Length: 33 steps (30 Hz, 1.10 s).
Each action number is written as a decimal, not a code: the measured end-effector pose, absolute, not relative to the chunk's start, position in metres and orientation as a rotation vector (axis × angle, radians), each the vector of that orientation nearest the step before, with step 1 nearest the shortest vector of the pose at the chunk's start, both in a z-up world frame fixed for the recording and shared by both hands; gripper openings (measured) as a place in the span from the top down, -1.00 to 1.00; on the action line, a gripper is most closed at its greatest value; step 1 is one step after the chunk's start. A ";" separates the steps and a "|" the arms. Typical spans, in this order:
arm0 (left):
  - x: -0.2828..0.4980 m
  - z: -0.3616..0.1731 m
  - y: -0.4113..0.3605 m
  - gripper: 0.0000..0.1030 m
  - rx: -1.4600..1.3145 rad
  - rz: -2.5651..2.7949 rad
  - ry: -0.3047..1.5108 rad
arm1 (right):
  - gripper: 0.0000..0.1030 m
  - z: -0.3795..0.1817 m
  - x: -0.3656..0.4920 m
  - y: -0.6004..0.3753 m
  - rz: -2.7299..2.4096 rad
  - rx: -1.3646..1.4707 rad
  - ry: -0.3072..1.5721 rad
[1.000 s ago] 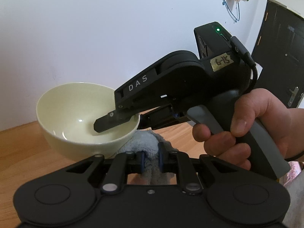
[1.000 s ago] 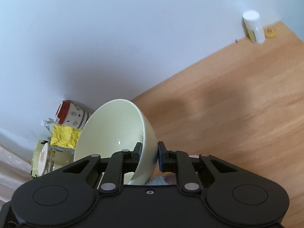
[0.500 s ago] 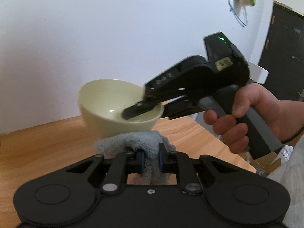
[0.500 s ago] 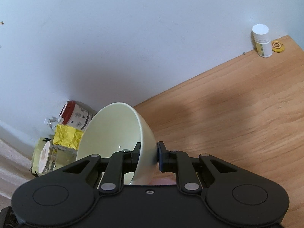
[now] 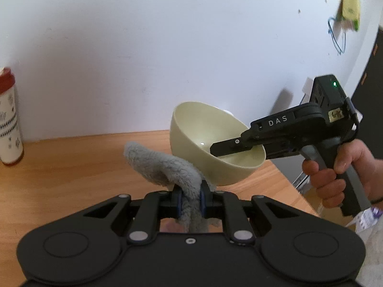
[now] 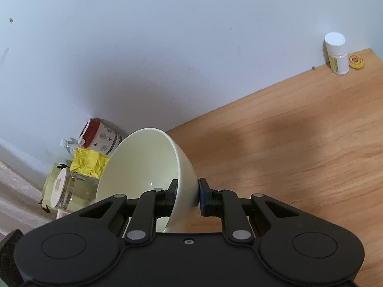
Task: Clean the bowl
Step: 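Hold the cloth under the bowl with the left tool while the right tool turns the bowl on it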
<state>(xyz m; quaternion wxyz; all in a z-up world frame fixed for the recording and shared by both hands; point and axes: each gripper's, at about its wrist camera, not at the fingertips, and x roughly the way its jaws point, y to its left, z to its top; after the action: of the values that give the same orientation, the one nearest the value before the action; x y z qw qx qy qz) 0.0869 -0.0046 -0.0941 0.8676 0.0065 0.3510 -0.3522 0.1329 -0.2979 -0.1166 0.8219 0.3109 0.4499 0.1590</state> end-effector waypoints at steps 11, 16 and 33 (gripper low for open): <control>0.086 -0.098 -0.033 0.73 0.400 -0.859 0.731 | 0.63 -0.111 0.139 -0.292 0.358 0.615 0.988; 0.078 -0.107 -0.050 0.73 0.446 -0.885 0.742 | 0.63 -0.106 0.141 -0.288 0.360 0.570 0.984; 0.077 -0.113 -0.057 0.73 0.416 -0.901 0.692 | 0.67 -0.112 0.145 -0.297 0.345 0.615 1.025</control>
<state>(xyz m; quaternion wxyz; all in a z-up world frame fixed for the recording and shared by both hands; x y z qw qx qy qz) 0.0766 -0.0574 -0.1127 0.8226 0.1955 0.3253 -0.4235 0.1453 -0.2971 -0.1119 0.8125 0.2882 0.4802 0.1616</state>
